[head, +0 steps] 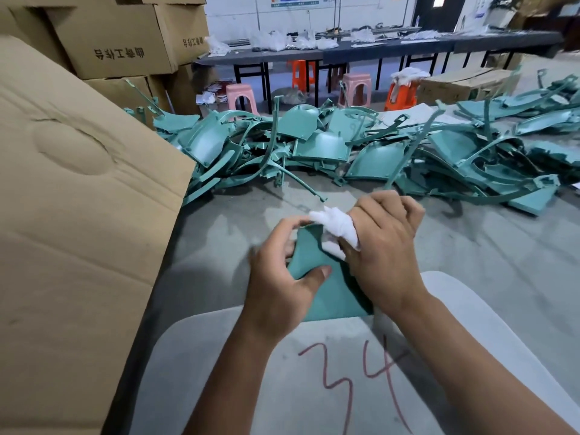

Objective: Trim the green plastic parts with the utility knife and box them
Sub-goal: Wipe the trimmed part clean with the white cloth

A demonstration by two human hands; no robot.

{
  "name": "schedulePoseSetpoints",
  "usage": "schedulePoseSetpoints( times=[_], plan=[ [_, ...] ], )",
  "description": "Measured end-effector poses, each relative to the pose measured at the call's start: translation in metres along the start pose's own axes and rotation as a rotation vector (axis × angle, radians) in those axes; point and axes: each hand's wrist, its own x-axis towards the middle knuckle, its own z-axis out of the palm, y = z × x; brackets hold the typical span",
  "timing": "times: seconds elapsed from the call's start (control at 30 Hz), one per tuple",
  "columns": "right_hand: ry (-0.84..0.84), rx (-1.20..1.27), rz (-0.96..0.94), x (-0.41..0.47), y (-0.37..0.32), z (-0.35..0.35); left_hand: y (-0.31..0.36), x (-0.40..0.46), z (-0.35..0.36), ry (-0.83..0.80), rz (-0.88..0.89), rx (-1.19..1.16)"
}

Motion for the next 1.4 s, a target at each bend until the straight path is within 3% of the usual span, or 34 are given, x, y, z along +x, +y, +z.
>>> schedulePoseSetpoints(
  times=[0.07,0.17,0.27,0.33,0.4,0.47,0.53,0.57,0.67,0.87,1.03,1.2,1.23,1.3,1.37,1.4],
  plan=[
    [0.082,0.042,0.08,0.0,0.007,-0.003,0.005,0.0,-0.004,-0.054,-0.174,-0.185],
    [0.224,0.099,0.26,0.0,0.019,-0.009,0.017,-0.002,-0.006,-0.296,-0.524,-0.672],
    [0.347,0.02,0.302,0.003,0.023,-0.014,0.021,-0.01,0.004,-0.519,-0.586,-0.828],
    [0.345,-0.024,0.31,0.002,0.028,-0.013,0.019,-0.015,0.015,-0.555,-0.517,-0.742],
    [0.298,0.06,0.444,0.0,0.029,-0.009,0.018,-0.013,0.021,-0.387,-0.494,-0.596],
    [0.331,0.392,0.775,0.001,0.029,-0.006,0.009,-0.011,0.023,-0.223,-0.435,-0.445],
    [0.437,0.847,1.033,0.005,0.028,-0.011,0.004,-0.009,0.019,-0.08,-0.201,-0.119],
    [0.462,0.982,1.066,0.006,0.027,-0.012,0.004,-0.007,0.017,-0.059,-0.04,0.025],
    [0.318,1.01,0.956,-0.001,0.015,-0.009,-0.003,-0.003,0.02,-0.098,0.319,0.268],
    [-0.098,0.802,0.391,-0.005,0.013,-0.008,-0.021,0.002,0.003,-0.036,0.356,0.253],
    [-0.295,0.578,0.099,-0.006,0.009,-0.005,-0.026,0.005,-0.014,0.164,0.171,0.089],
    [-0.129,0.477,0.098,-0.007,0.001,0.003,-0.027,0.011,-0.022,0.272,0.05,0.169],
    [-0.076,0.448,0.11,-0.008,0.0,0.003,-0.028,0.013,-0.021,0.329,-0.054,0.088],
    [0.009,0.441,0.113,-0.009,0.001,0.002,-0.028,0.017,-0.023,0.435,-0.359,-0.315],
    [0.058,0.447,0.086,-0.009,0.001,0.003,-0.028,0.017,-0.029,0.316,-0.593,-0.731],
    [0.068,0.455,0.076,-0.01,0.001,0.003,-0.028,0.016,-0.031,0.2,-0.651,-0.792]
  ],
)
